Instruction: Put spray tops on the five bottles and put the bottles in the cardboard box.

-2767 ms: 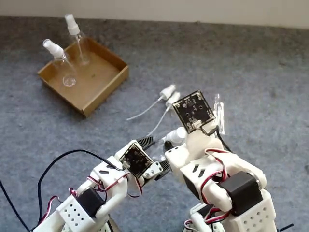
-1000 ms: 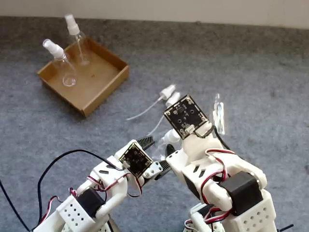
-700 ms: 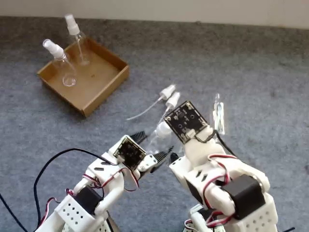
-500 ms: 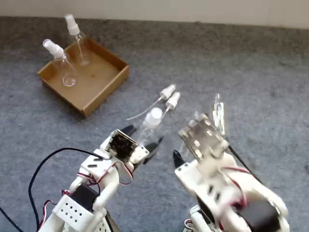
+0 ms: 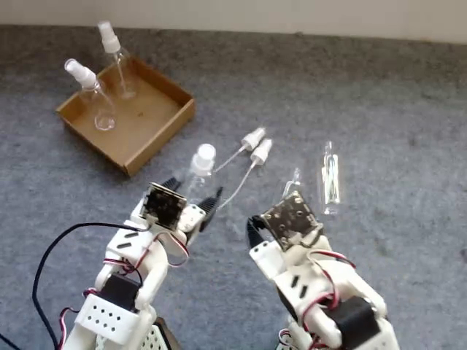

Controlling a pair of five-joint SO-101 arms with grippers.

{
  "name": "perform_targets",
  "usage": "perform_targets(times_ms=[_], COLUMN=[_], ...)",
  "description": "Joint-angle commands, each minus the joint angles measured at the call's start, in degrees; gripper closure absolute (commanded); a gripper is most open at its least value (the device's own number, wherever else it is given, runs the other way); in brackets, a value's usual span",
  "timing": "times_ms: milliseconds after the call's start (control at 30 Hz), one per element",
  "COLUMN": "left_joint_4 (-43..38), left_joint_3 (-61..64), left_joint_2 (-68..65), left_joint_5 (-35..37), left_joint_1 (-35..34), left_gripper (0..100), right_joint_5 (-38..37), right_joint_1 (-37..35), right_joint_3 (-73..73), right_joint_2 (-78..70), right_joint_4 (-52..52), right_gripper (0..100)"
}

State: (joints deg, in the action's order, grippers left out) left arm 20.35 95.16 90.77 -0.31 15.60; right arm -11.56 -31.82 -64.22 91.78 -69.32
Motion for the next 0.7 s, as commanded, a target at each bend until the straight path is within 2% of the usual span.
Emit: perform_targets(times_ms=[0, 133, 233, 500, 667], left_joint_4=[-3.3, -9.1, -10.5, -10.0, -4.1], left_joint_3=[-4.6, -4.7, -4.9, -11.6, -17.4], left_joint_2=[1.0, 0.5, 0.4, 0.2, -1.9], left_joint_5=[0.8, 0.8, 0.8, 0.9, 0.9], left_joint_1=[-5.3, -6.5, -6.2, -6.1, -3.5], left_gripper=[87, 87, 87, 87, 87], right_joint_5=[-0.2, -0.2, -0.1, -0.1, -0.1], right_joint_1=[0.7, 0.7, 0.6, 0.6, 0.6], right_joint_3=[-9.6, -16.1, -19.3, -29.3, -35.1], right_joint_2=[4.3, 6.7, 7.6, 10.2, 13.8], right_joint_4=[10.4, 16.2, 18.4, 28.4, 32.7], right_gripper=[99.4, 99.4, 99.4, 99.4, 99.4])
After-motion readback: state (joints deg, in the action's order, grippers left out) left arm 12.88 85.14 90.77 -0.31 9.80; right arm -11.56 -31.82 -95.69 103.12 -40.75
